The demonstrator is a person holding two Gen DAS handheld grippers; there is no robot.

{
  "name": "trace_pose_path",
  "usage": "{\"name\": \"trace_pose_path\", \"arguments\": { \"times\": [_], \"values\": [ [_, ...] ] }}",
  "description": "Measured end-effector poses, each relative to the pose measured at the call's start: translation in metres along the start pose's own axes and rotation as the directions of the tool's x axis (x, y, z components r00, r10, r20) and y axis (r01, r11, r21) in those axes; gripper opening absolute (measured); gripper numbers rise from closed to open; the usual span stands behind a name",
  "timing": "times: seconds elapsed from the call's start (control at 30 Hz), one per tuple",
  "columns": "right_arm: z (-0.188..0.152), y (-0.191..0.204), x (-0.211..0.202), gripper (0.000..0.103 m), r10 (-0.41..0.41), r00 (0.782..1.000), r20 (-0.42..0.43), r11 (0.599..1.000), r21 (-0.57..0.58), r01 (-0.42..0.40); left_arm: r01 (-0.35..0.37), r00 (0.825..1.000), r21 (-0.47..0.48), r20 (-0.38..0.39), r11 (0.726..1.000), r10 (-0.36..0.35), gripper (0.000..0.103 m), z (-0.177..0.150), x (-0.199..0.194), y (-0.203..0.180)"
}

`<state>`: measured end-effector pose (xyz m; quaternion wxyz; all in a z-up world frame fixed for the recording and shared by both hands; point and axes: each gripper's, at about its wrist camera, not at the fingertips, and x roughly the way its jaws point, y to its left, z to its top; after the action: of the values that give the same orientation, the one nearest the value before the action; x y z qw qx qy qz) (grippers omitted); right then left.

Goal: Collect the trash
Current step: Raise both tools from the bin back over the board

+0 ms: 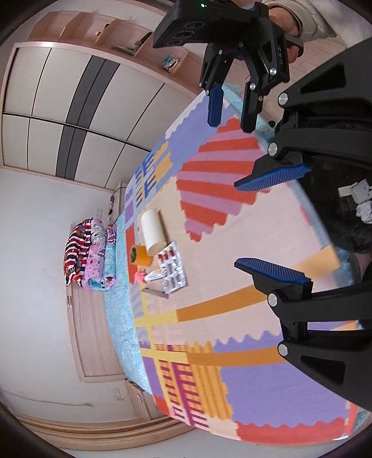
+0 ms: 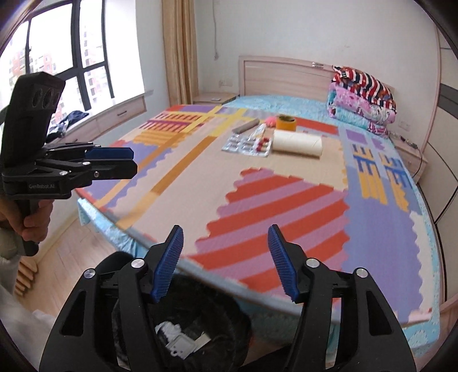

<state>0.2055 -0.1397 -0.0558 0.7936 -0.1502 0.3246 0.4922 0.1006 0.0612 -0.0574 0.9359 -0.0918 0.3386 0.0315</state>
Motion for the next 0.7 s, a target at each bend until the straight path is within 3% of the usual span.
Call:
{"name": "trace_pose_path", "arguments": {
  "times": [0.07, 0.33, 0.5, 0.7],
  "values": [
    [0.007, -0.007, 0.004, 0.070, -0.007, 1.000, 0.011, 1.000, 0.013, 0.007, -0.026, 1.000, 0.016, 0.005, 1.000, 0.026, 0.047, 0.007, 0.006, 0.003],
    [0.033, -0.030, 0.021, 0.075, -0.047, 0.999, 0.023, 0.999, 0.021, 0.047, -0.063, 0.998, 0.095, 0.021, 0.993, 0.062, 0.047, 0.029, 0.033, 0.012],
    [0.054, -0.046, 0.033, 0.077, -0.073, 0.997, 0.039, 0.997, 0.023, 0.072, -0.045, 0.998, 0.121, 0.052, 0.992, 0.039, 0.047, 0.042, 0.042, 0.021],
    [0.082, -0.066, 0.053, 0.082, -0.087, 0.995, 0.049, 0.996, 0.031, 0.086, -0.050, 0.999, 0.168, 0.028, 0.984, 0.046, 0.047, 0.058, 0.067, 0.031]
  ]
}}
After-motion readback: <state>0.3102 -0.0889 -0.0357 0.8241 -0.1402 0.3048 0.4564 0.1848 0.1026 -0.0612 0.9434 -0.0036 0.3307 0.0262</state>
